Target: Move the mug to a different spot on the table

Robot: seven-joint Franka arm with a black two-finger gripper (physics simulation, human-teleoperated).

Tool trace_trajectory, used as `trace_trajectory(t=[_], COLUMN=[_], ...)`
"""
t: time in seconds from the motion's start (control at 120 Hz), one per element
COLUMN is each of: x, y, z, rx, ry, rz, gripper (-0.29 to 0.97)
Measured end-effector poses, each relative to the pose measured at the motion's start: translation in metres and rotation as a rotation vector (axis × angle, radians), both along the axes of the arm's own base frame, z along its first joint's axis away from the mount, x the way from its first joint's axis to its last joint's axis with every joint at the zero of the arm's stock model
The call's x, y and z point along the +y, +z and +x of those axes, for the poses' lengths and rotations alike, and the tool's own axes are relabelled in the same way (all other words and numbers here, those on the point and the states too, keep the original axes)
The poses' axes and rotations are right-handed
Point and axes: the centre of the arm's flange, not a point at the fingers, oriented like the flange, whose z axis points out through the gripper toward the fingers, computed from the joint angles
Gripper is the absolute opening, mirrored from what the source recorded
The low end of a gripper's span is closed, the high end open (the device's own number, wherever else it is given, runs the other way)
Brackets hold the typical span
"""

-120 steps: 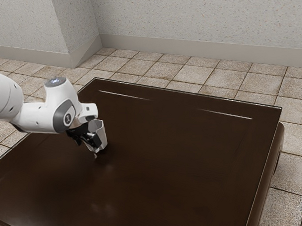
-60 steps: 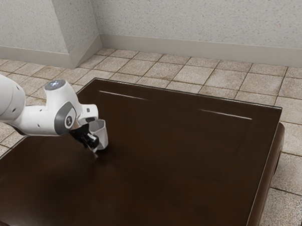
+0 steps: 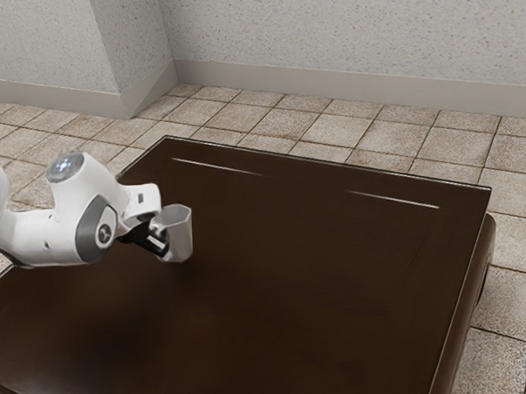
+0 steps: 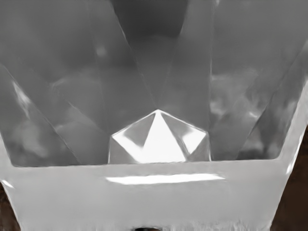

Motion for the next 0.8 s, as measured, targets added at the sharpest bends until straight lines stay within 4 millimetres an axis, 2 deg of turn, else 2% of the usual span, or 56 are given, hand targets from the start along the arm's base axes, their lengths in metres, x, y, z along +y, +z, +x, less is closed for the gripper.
trace_trajectory(t=[0.175, 0.283, 0.492, 0.8], x=[-0.045, -0.063, -0.073, -0.088], y=[-0.005, -0.011, -0.028, -0.042], z=[-0.021, -0.029, -0.027, -0.022], rx=[-0.058, -0.081, -0.096, -0.112], ry=[-0.050, -0.069, -0.069, -0.099], rz=[-0.016, -0.020, -0.016, -0.006], gripper=[-0.06, -0.06, -0.07, -0.08])
